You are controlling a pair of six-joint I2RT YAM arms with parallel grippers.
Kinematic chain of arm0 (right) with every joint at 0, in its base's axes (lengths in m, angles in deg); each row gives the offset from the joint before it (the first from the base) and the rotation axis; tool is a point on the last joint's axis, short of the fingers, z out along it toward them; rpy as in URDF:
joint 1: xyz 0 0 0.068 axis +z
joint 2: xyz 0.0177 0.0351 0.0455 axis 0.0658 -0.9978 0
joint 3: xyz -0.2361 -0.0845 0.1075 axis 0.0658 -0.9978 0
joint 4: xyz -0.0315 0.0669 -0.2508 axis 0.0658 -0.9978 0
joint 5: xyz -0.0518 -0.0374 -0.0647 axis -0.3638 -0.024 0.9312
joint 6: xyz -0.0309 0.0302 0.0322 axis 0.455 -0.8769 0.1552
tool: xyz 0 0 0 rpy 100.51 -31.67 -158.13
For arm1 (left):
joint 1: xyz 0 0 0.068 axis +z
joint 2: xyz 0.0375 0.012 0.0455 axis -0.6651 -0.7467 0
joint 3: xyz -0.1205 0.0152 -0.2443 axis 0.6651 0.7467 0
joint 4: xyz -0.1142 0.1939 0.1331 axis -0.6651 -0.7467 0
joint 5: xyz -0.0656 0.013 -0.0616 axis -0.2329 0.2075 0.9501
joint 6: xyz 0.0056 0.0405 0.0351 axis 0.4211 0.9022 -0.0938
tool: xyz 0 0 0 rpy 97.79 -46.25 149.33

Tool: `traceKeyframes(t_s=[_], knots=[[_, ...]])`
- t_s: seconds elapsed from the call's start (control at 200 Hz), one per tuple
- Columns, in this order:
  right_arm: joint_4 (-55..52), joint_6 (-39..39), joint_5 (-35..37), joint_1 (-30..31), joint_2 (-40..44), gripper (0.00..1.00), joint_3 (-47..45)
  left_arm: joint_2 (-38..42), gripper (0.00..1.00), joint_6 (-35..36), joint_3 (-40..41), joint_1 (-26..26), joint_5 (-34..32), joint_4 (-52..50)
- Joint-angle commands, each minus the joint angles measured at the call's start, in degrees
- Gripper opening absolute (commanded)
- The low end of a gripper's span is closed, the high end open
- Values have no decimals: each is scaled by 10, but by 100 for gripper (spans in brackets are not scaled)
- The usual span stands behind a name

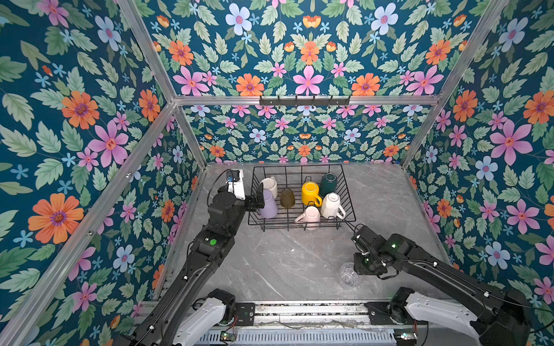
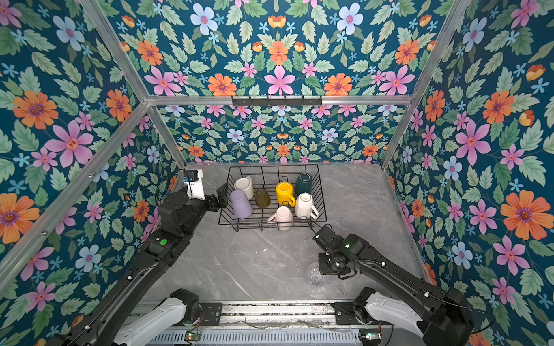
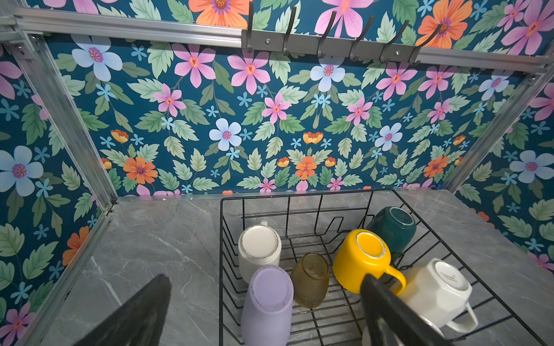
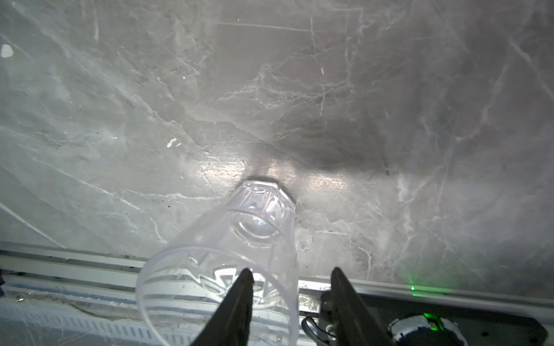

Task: Load cups into a dish rack
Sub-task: Pick up the cup from the bottom-center of the table.

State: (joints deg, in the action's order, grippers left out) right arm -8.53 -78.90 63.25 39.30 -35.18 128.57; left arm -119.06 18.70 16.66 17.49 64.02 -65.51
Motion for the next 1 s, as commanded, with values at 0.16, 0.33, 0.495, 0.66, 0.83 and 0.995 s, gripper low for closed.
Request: traceKeyframes(t_s=[0.16, 0.33, 0.495, 0.66, 0.83, 0.995], knots=[[50, -11, 9, 2, -29, 28, -17, 7, 100, -6, 9, 0, -17, 22], [67, 0, 10, 2, -40, 18, -5, 18, 100, -13, 18, 1, -42, 23], [83, 8, -2, 2, -43, 0, 2, 33, 100, -20, 29, 1, -63, 27], [69, 22, -2, 1, -37, 0, 32, 45, 100, -30, 38, 6, -69, 35], [81, 42, -44, -33, 4, 0, 73, 47, 100, -46, 49, 22, -27, 52], [177, 52, -140, -96, 42, 0, 95, 60, 99, -65, 69, 46, 68, 89]])
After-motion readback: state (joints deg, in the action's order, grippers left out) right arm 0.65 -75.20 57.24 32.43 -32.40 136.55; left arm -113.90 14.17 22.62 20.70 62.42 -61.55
